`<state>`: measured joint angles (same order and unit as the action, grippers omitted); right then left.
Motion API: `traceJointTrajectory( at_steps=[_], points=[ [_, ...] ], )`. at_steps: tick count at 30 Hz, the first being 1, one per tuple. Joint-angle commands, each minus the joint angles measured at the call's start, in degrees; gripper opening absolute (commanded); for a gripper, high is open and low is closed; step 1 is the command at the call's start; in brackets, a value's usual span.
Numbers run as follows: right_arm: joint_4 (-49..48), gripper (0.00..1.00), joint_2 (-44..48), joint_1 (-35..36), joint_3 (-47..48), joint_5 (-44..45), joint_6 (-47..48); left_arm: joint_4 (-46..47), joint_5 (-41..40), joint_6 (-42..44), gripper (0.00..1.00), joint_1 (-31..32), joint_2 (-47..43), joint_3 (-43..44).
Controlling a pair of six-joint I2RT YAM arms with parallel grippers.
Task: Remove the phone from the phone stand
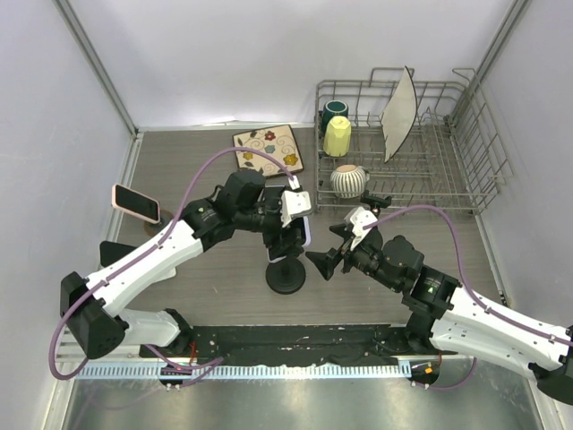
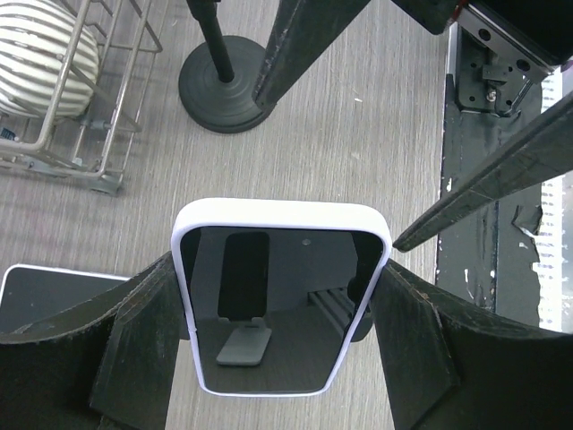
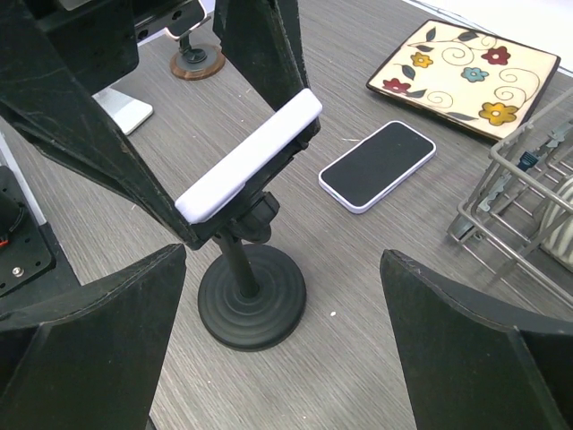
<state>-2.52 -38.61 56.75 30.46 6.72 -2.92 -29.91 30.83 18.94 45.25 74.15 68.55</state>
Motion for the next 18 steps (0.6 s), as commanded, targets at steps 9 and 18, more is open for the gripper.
traceJointTrajectory(
  at_steps=[9, 18],
  points=[
    [1.56, 0.95, -0.15, -0.06, 2.68, 0.66, 1.95, 4.95, 3.45, -0.57, 0.67, 0.01, -4.71, -1.84],
    [2.17, 0.95, -1.47, -0.06, 3.47, 0.93, 2.57, 6.01, 4.68, -1.45, 1.0, 0.01, -4.89, -2.37]
  ],
)
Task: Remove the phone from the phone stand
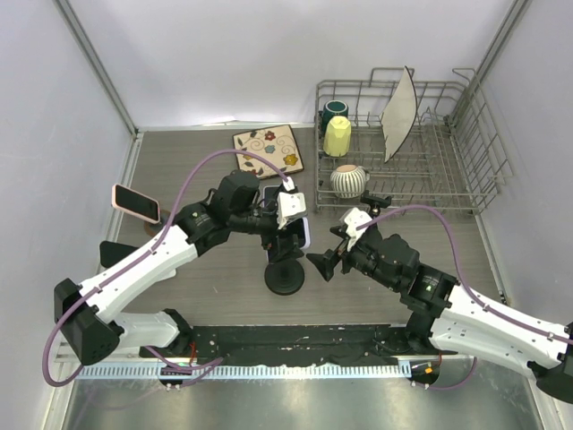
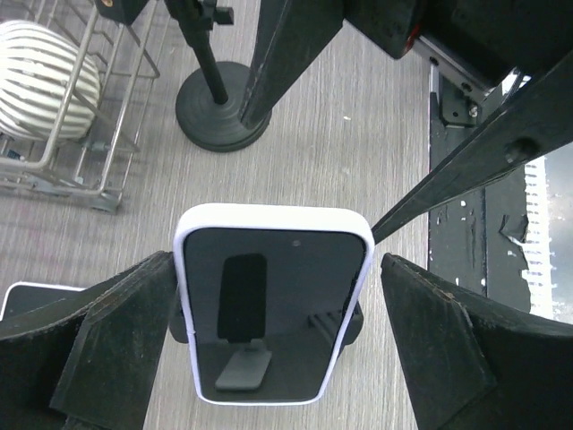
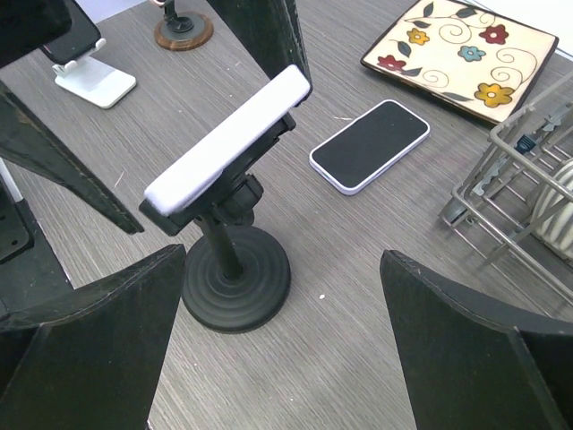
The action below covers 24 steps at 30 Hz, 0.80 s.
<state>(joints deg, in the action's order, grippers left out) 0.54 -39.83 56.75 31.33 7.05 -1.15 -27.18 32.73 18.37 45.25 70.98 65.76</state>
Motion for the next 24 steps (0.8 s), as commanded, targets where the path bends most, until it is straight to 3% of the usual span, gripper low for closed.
traceJointTrajectory(
  at_steps=[1, 9, 13, 14, 19, 24],
  points=[
    [-0.97, 0.95, -0.24, -0.06, 2.59, 0.6, 0.8, 3.36, 2.86, -0.97, 1.0, 0.01, -1.72, 0.51],
    [0.51, 0.95, 0.98, -0.06, 2.94, 2.0, 0.8, 6.86, 0.77, -5.97, 1.0, 0.45, -3.56, 1.13],
    [1.31, 0.95, 2.39, -0.06, 3.38, 6.04, 0.8, 8.46, -11.25, -10.37, 1.0, 5.96, -5.94, 2.0],
    [1.48, 0.95, 3.09, -0.06, 3.3, 8.14, 0.62, 8.46, -19.55, -10.55, 1.0, 7.81, -6.2, 2.18],
    [3.42, 0.94, 5.11, -0.06, 2.95, 18.6, -2.97, 8.72, -46.05, -11.16, 1.0, 21.24, -5.86, 2.8],
    [4.21, 0.94, 9.33, -0.06, 1.37, 24.15, -5.53, 7.06, -77.04, -7.93, 1.0, 32.86, 0.71, 6.12]
  ],
)
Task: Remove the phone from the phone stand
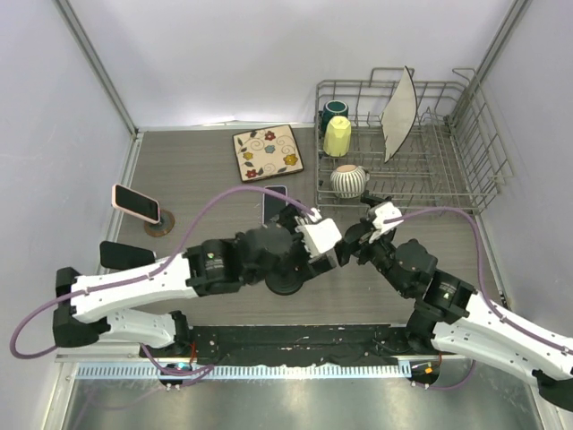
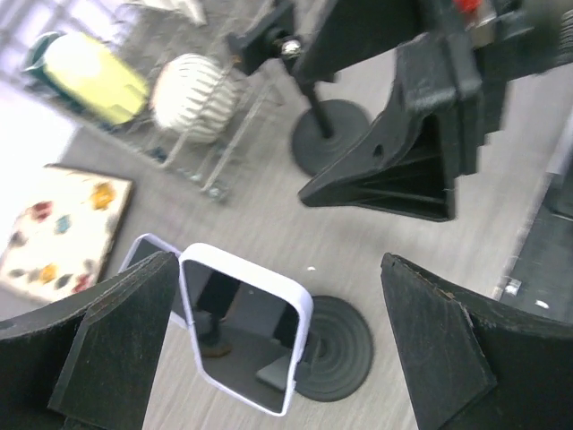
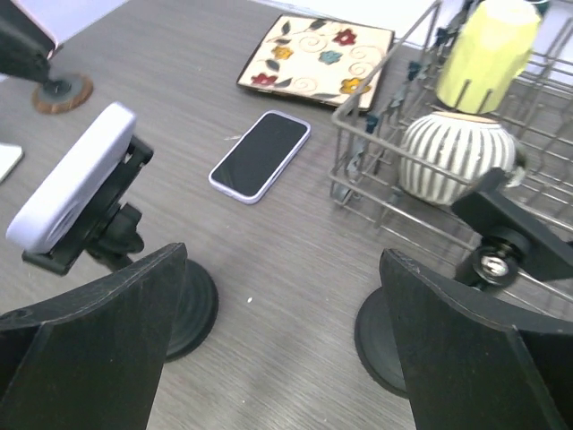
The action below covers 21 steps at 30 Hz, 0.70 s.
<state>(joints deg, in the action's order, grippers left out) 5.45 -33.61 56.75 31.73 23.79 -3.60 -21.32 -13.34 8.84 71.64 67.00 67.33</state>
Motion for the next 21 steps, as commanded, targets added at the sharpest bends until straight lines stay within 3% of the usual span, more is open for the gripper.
traceJointTrajectory(
  at_steps=[1, 3, 7, 21],
  points=[
    [-0.71, 0.94, 4.33, -0.06, 0.71, 8.28, -3.17, 0.93, -34.87, 2.05, 1.0, 9.54, 6.28, 5.35],
    [-0.53, 0.94, 5.39, -0.06, 0.09, 8.46, -3.61, 0.58, -43.38, 2.67, 1.0, 11.67, 10.49, 7.8],
    [0.7, 0.94, 6.36, -0.06, 0.18, 8.47, -4.31, 0.4, -50.27, 1.8, 1.0, 14.23, 15.17, 10.89],
    [2.02, 0.94, 8.56, -0.06, -0.7, 9.87, -4.84, -4.16, -58.99, -4.44, 0.96, 14.15, 21.33, 12.56]
  ],
)
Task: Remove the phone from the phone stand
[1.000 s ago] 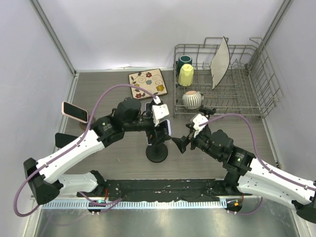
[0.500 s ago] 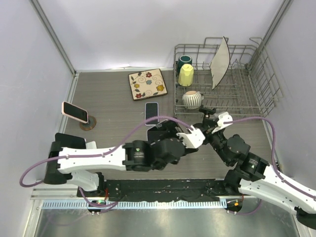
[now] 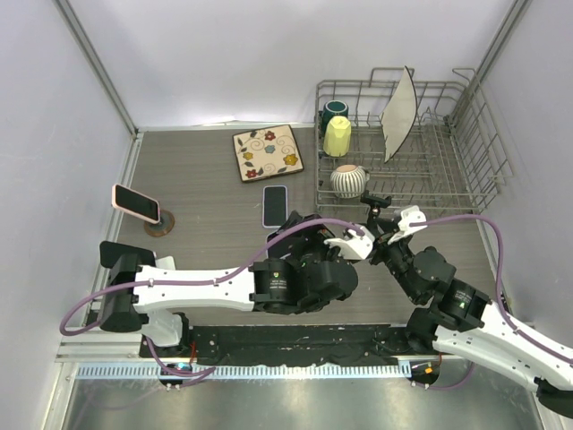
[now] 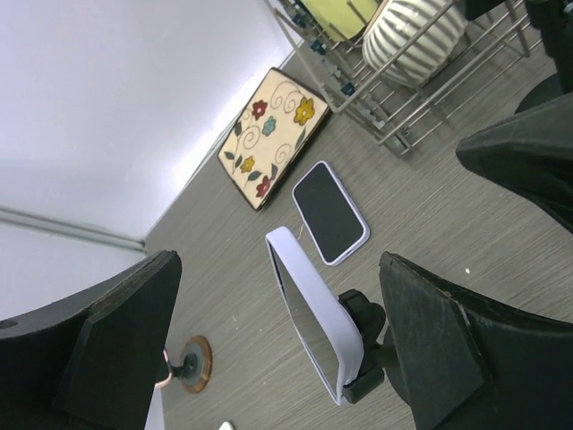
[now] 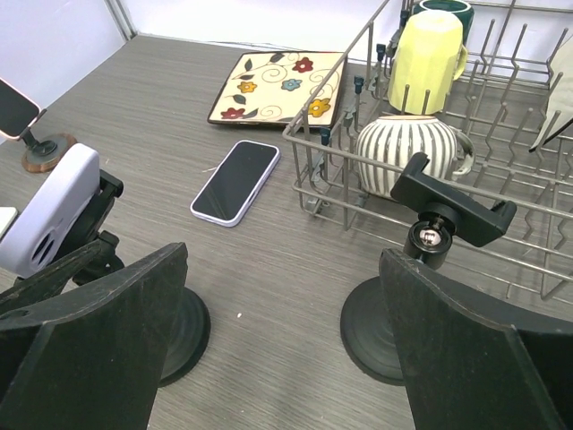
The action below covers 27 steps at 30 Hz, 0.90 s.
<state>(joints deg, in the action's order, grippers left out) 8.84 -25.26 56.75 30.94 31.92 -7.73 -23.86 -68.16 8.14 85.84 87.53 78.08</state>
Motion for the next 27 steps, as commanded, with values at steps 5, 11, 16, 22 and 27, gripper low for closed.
traceJointTrajectory(
  at_steps=[5, 11, 16, 22, 27],
  points=[
    [-1.28, 0.93, 1.43, -0.06, -0.18, 5.16, -1.5, -6.8, -3.91, -9.53, 0.95, -0.68, 0.81, 1.9],
    [-1.37, 0.93, 2.76, -0.06, -0.62, 6.84, -1.59, -11.12, -1.98, -15.08, 0.93, -2.26, 0.01, 1.2],
    [-1.28, 0.93, 1.44, -0.15, -0.35, 6.05, -1.5, -12.62, -0.57, -17.1, 0.91, -3.31, 0.1, 0.58],
    [-2.51, 0.93, 0.47, -0.06, -0.53, 3.77, -0.63, -13.15, 0.4, -18.16, 0.79, -4.02, -0.25, 0.23],
    [-3.39, 0.93, -0.76, -0.06, -0.7, 0.96, -0.18, -12.71, 1.62, -17.9, 0.56, -4.45, -1.22, -0.21]
  ],
)
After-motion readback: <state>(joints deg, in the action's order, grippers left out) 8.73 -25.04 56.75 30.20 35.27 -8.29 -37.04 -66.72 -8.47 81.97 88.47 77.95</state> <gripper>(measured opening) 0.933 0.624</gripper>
